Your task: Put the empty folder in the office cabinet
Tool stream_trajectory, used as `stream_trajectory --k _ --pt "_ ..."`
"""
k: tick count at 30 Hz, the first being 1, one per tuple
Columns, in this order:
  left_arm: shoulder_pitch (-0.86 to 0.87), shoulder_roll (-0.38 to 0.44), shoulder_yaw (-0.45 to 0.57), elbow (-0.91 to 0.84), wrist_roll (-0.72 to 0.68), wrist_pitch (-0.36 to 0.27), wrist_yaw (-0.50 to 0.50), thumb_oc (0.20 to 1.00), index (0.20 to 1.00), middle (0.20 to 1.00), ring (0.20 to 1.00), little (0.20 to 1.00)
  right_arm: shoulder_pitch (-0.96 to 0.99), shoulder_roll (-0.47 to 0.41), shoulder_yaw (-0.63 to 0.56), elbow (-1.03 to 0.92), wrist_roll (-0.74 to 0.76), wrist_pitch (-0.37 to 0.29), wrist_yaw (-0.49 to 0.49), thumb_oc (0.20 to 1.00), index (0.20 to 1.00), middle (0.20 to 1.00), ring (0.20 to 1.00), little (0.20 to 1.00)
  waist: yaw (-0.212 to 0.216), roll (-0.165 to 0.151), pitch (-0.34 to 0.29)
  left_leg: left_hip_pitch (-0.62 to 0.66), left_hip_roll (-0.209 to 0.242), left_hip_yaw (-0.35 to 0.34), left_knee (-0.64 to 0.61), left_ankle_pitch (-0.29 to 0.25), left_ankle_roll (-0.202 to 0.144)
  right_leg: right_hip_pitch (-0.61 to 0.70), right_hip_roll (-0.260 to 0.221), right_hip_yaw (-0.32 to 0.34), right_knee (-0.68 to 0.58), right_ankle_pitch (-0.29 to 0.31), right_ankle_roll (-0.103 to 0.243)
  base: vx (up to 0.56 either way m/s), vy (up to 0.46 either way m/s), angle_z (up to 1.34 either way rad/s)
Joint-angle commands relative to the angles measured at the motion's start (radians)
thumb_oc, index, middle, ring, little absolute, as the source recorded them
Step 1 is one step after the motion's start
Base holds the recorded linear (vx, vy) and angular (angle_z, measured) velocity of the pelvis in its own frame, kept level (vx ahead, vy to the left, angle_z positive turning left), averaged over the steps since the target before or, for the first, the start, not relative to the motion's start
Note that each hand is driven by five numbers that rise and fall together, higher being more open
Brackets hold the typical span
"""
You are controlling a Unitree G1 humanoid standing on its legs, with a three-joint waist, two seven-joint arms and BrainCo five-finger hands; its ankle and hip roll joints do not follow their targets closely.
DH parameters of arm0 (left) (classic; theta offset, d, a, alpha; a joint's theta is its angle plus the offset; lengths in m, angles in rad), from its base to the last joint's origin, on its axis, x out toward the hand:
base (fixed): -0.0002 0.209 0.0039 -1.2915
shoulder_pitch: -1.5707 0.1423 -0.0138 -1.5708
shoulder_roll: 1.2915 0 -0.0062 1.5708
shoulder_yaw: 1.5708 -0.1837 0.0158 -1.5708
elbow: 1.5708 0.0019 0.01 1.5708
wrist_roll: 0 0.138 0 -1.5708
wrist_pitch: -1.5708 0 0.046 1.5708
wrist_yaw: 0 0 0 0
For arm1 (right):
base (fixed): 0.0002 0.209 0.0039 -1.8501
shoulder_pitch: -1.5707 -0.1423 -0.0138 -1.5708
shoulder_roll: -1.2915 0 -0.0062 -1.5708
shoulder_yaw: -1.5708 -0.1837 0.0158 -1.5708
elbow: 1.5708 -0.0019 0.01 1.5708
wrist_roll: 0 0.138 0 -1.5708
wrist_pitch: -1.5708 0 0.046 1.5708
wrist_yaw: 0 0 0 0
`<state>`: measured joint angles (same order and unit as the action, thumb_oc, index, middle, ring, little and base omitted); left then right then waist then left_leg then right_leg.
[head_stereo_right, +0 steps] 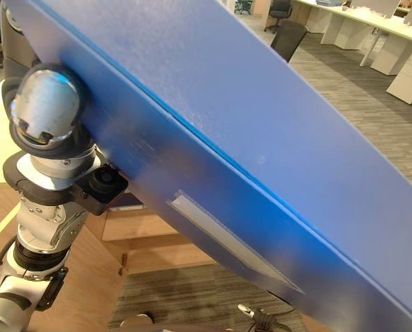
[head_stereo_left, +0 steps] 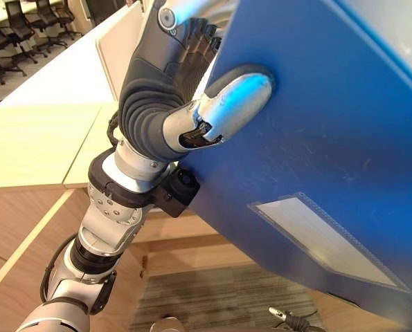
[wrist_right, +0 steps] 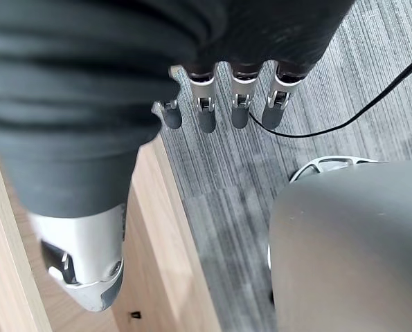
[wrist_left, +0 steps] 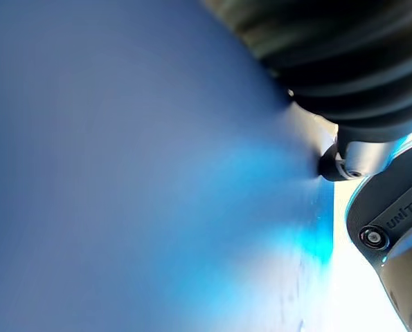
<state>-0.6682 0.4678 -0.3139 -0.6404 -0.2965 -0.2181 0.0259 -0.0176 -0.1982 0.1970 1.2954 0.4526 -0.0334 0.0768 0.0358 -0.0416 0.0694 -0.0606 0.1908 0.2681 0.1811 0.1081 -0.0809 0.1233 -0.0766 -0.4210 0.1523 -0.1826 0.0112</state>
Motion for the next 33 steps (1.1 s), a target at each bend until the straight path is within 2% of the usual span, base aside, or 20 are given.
stream_trajectory --k 1,6,15,22,24,26,27,33 --pt "-0.051 -0.018 0.023 0.037 -0.021 0.004 0.006 0.200 0.200 0.200 0.200 0.200 -0.023 0.004 0.012 -0.042 0.044 -0.010 -0.001 1.000 1.000 1.000 1.000 1.000 -0.009 -0.031 0.014 -0.081 -0.006 0.021 0.158 -0.070 0.000 0.040 0.006 -0.013 -0.141 0.124 0.024 0.00 0.000 0.00" --pt "-0.016 0.005 0.033 0.074 -0.038 0.025 -0.002 0.200 0.200 0.200 0.200 0.200 -0.022 0.004 0.003 -0.051 0.054 -0.009 0.000 1.000 1.000 1.000 1.000 1.000 -0.007 -0.029 0.014 -0.082 -0.010 0.019 0.155 -0.071 0.003 0.039 0.006 -0.013 -0.142 0.126 0.023 0.00 0.000 0.00" --pt "0.111 0.030 -0.010 0.116 -0.070 0.073 -0.071 0.200 0.200 0.200 0.200 0.200 -0.016 0.000 -0.002 -0.065 0.055 -0.006 -0.003 1.000 1.000 1.000 1.000 1.000 -0.006 -0.028 0.019 -0.079 -0.013 0.020 0.147 -0.074 0.007 0.041 0.006 -0.013 -0.145 0.129 0.022 0.00 0.000 0.00" --pt "0.196 0.033 -0.032 0.163 -0.062 0.106 -0.102 0.200 0.200 0.200 0.200 0.200 -0.015 0.003 -0.001 -0.084 0.061 -0.003 0.000 1.000 1.000 1.000 1.000 1.000 -0.005 -0.028 0.023 -0.079 -0.012 0.021 0.151 -0.077 0.008 0.043 0.008 -0.007 -0.145 0.128 0.021 0.01 -0.002 0.00" --pt "0.217 0.033 -0.039 0.181 -0.061 0.118 -0.110 0.200 0.200 0.200 0.200 0.200 -0.014 0.005 -0.001 -0.094 0.073 -0.002 0.003 1.000 1.000 1.000 1.000 1.000 -0.005 -0.026 0.020 -0.071 -0.012 0.006 0.150 -0.095 -0.004 0.049 0.013 0.008 -0.145 0.119 0.026 0.03 -0.007 -0.01" --pt "0.238 0.036 -0.035 0.194 -0.051 0.127 -0.118 0.200 0.200 0.200 0.200 0.200 -0.017 0.007 -0.010 -0.109 0.100 -0.004 0.007 1.000 1.000 1.000 1.000 1.000 -0.005 -0.028 0.023 -0.078 -0.013 0.021 0.151 -0.078 0.010 0.043 0.008 -0.006 -0.146 0.129 0.020 -0.02 0.005 -0.01" --pt "0.253 0.037 -0.032 0.205 -0.046 0.131 -0.118 0.200 0.200 0.200 0.200 0.200 -0.016 0.008 -0.014 -0.120 0.113 -0.004 0.007 1.000 1.000 1.000 1.000 1.000 -0.006 -0.025 0.018 -0.071 -0.012 0.007 0.150 -0.096 -0.003 0.050 0.013 0.008 -0.146 0.119 0.026 0.07 -0.011 0.00" --pt "0.306 0.047 -0.014 0.243 -0.019 0.148 -0.128 0.200 0.200 0.200 0.200 0.200 -0.011 0.001 -0.025 -0.163 0.130 -0.009 0.002 1.000 1.000 1.000 1.000 1.000 -0.008 -0.025 0.019 -0.068 -0.011 0.008 0.151 -0.104 -0.001 0.050 0.012 0.012 -0.145 0.119 0.025 0.02 -0.005 -0.03"
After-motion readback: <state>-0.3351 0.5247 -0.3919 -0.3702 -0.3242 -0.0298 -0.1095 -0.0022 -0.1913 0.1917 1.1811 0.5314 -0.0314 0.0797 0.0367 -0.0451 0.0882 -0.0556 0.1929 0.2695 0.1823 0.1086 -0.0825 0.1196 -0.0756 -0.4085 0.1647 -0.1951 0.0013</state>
